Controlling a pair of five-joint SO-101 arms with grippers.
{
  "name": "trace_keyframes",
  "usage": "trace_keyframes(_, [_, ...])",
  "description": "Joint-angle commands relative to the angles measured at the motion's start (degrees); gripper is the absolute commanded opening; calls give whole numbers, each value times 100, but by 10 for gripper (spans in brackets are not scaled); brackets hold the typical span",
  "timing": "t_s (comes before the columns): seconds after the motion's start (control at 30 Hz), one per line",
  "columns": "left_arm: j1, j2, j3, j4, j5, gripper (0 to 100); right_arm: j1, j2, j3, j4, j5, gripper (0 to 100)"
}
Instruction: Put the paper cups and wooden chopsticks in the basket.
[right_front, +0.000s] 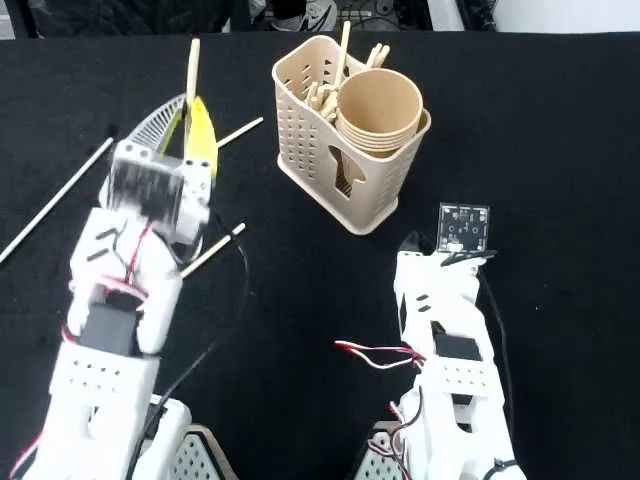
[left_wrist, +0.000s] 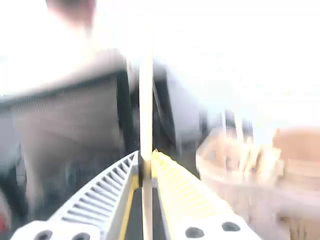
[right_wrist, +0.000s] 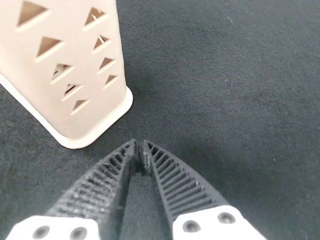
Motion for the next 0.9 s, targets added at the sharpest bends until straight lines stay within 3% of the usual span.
trace_keyframes(0.0, [224,-308,66,-1512,123,29,-79,-110,-48,-123,62,15])
trace_keyframes(0.27, [277,501,-1710,-1521,1987,29,-79,-110,-40,-123,62,15])
trace_keyframes(0.63, [312,2180,-2229,-1565,2585,29,-79,-110,-40,-123,62,15])
trace_keyframes(0.87, [479,2303,-2264,-1565,3209,29,-79,-110,-40,-123,62,15])
